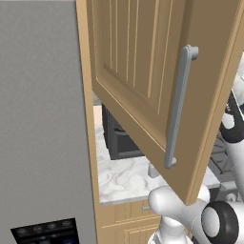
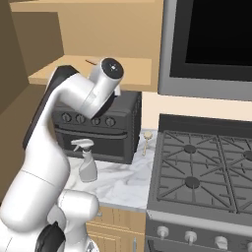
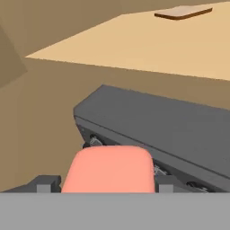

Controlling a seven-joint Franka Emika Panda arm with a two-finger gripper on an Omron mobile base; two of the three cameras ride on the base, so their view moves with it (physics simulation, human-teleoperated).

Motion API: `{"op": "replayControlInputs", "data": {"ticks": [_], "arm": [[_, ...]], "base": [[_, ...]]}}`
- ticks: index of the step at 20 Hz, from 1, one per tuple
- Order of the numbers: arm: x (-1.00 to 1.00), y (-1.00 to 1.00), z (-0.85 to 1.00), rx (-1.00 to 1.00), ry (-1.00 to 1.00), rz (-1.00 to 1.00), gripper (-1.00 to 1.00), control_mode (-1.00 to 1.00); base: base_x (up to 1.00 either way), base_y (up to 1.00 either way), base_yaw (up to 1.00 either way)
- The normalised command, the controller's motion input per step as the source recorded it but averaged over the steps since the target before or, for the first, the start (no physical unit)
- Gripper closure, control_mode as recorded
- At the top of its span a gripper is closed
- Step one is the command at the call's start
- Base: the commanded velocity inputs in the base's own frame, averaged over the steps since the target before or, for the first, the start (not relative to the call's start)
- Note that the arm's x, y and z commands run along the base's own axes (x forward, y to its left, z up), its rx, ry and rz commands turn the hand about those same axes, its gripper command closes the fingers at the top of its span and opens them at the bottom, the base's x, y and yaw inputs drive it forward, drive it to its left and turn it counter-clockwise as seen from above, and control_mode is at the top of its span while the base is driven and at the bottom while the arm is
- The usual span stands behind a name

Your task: Pick the bar soap and spray from the cabinet and place them on the counter.

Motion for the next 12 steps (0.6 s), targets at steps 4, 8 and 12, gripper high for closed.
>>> {"op": "replayControlInputs", "data": {"ticks": [4, 8, 12], "arm": [[-0.38, -0.24, -0.09, -0.01, -0.02, 0.01, 1.0, -1.0], [-0.35, -0.03, -0.15, -0.02, -0.02, 0.01, 1.0, -1.0], [-0.36, -0.02, -0.13, -0.02, -0.03, 0.01, 1.0, -1.0]], "base": [[0.0, 0.0, 0.0], [0.0, 0.0, 0.0], [0.0, 0.0, 0.0]]}}
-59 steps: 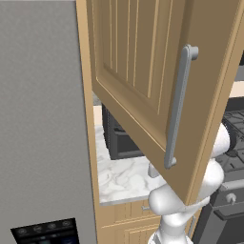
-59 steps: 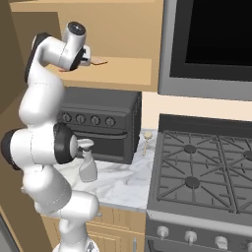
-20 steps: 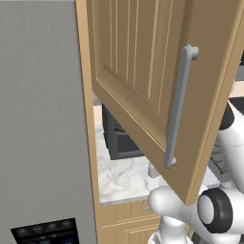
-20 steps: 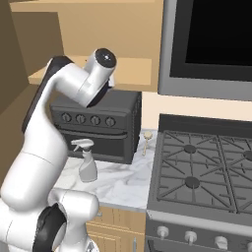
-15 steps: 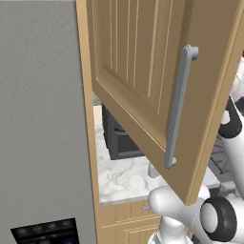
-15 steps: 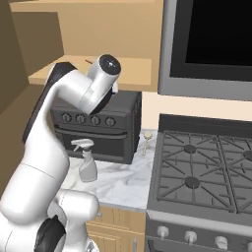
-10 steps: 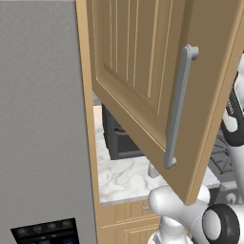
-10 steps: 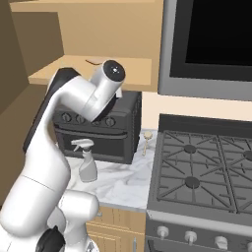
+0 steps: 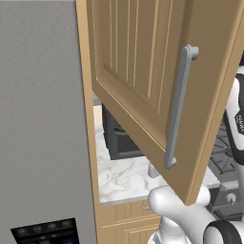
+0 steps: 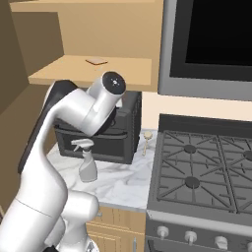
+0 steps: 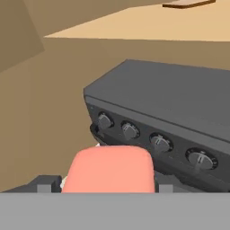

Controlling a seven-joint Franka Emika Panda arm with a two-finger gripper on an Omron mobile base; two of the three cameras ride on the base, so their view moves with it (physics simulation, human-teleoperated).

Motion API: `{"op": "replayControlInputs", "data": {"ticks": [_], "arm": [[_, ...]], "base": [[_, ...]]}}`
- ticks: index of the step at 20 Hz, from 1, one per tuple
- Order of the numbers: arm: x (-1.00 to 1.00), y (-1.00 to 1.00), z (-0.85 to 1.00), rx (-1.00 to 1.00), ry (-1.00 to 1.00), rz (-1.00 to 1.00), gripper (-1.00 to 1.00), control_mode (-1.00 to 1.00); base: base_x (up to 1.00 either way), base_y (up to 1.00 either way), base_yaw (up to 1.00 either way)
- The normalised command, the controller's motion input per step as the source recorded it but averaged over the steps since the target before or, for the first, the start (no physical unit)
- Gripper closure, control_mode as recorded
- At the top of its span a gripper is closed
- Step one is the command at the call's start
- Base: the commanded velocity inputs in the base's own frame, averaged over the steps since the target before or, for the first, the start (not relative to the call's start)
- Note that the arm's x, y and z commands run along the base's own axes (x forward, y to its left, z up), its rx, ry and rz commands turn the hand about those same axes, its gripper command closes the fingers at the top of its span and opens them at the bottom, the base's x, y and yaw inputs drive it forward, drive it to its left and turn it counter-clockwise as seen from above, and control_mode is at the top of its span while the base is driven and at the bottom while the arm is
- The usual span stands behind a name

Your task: Pick the bar soap and spray from the cabinet and place them on the counter.

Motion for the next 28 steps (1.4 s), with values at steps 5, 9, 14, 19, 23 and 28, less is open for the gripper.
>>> {"op": "replayControlInputs", "data": {"ticks": [5, 9, 14, 19, 23, 28], "arm": [[-0.35, -0.15, -0.14, -0.02, -0.03, 0.01, 1.0, -1.0], [-0.3, -0.21, -0.2, -0.02, -0.01, 0.01, 1.0, -1.0], [-0.24, -0.18, -0.23, -0.01, 0.0, 0.0, 1.0, -1.0], [-0.11, -0.07, -0.24, -0.01, -0.01, 0.01, 1.0, -1.0], [-0.02, -0.03, -0.27, 0.0, 0.0, 0.01, 1.0, -1.0], [0.0, -0.09, -0.26, 0.0, -0.01, 0.02, 1.0, -1.0]], "base": [[0.0, 0.0, 0.0], [0.0, 0.0, 0.0], [0.0, 0.0, 0.0], [0.0, 0.0, 0.0], [0.0, 0.0, 0.0], [0.0, 0.0, 0.0]]}}
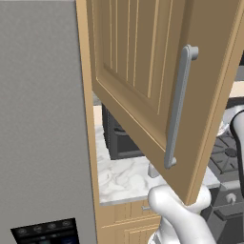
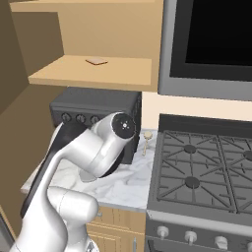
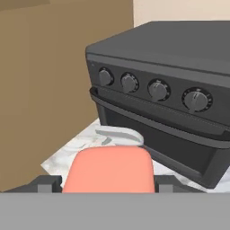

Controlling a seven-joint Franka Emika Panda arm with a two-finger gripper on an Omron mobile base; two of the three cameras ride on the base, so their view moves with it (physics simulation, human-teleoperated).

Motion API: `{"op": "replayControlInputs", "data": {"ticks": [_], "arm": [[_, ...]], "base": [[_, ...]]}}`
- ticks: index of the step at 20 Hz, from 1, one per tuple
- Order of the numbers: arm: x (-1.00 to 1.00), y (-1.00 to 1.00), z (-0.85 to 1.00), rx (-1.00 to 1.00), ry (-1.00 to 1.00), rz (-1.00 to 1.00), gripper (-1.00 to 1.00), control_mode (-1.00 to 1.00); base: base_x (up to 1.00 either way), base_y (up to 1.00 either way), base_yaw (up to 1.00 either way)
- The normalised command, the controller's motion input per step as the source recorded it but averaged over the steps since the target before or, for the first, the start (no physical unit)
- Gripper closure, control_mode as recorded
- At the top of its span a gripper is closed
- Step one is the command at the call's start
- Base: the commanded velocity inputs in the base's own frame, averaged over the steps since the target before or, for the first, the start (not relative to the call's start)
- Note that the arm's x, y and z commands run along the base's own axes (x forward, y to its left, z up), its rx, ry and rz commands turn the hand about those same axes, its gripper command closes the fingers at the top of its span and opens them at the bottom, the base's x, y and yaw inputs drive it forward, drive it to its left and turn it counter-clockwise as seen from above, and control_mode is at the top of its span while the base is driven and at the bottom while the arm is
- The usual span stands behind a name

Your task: Pick the bar soap and spray from the cabinet and place them on the counter.

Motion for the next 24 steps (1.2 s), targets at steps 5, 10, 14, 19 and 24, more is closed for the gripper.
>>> {"op": "replayControlInputs", "data": {"ticks": [5, 10, 14, 19, 24], "arm": [[0.0, -0.18, -0.24, 0.0, -0.01, 0.02, 1.0, -1.0], [0.0, -0.22, -0.23, 0.0, -0.03, 0.01, 1.0, -1.0], [0.0, -0.15, -0.22, 0.0, -0.03, 0.0, 1.0, -1.0], [0.0, -0.1, -0.24, 0.0, -0.02, 0.0, 1.0, -1.0], [0.0, -0.04, -0.22, 0.0, -0.02, 0.0, 1.0, -1.0]], "base": [[0.0, 0.0, 0.0], [0.0, 0.0, 0.0], [0.0, 0.0, 0.0], [0.0, 0.0, 0.0], [0.0, 0.0, 0.0]]}}
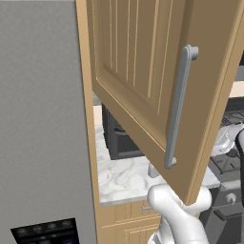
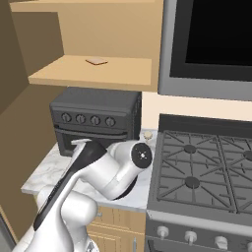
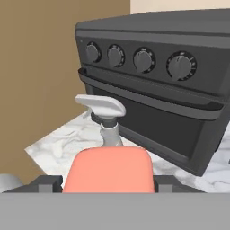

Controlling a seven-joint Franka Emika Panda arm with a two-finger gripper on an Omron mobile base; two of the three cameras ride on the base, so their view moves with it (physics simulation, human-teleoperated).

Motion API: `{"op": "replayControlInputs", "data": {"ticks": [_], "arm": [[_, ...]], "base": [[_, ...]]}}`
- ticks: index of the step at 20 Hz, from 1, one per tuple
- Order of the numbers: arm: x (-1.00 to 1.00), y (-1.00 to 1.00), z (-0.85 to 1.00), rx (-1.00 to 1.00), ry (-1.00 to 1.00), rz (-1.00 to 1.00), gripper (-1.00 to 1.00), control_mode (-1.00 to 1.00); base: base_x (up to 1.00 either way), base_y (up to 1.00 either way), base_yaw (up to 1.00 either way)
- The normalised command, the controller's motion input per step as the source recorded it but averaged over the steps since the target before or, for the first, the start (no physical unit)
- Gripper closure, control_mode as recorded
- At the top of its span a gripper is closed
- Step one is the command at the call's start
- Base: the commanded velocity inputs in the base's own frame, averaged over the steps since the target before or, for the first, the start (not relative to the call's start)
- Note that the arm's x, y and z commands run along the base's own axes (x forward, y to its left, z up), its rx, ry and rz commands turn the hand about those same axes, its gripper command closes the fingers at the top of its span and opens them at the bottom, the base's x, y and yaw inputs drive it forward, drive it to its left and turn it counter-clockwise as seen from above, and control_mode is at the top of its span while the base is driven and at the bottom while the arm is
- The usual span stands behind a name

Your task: Pick the bar soap and spray from the cabinet and place them on the counter.

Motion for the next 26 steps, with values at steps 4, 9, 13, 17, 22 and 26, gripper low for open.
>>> {"op": "replayControlInputs", "data": {"ticks": [4, 9, 13, 17, 22, 26], "arm": [[0.0, 0.0, -0.25, 0.0, -0.01, 0.0, 1.0, -1.0], [0.0, 0.0, -0.19, 0.0, 0.0, 0.0, 1.0, -1.0], [0.0, 0.0, -0.26, 0.0, 0.0, 0.0, 1.0, -1.0], [0.0, 0.0, -0.27, 0.0, 0.0, 0.0, 1.0, -1.0], [0.03, 0.0, -0.23, 0.0, 0.0, 0.0, 1.0, -1.0], [0.15, 0.0, -0.25, 0.0, 0.01, 0.0, 1.0, -1.0]], "base": [[0.0, 0.0, 0.0], [0.0, 0.0, 0.0], [0.0, 0.0, 0.0], [0.0, 0.0, 0.0], [0.0, 0.0, 0.0], [0.0, 0.0, 0.0]]}}
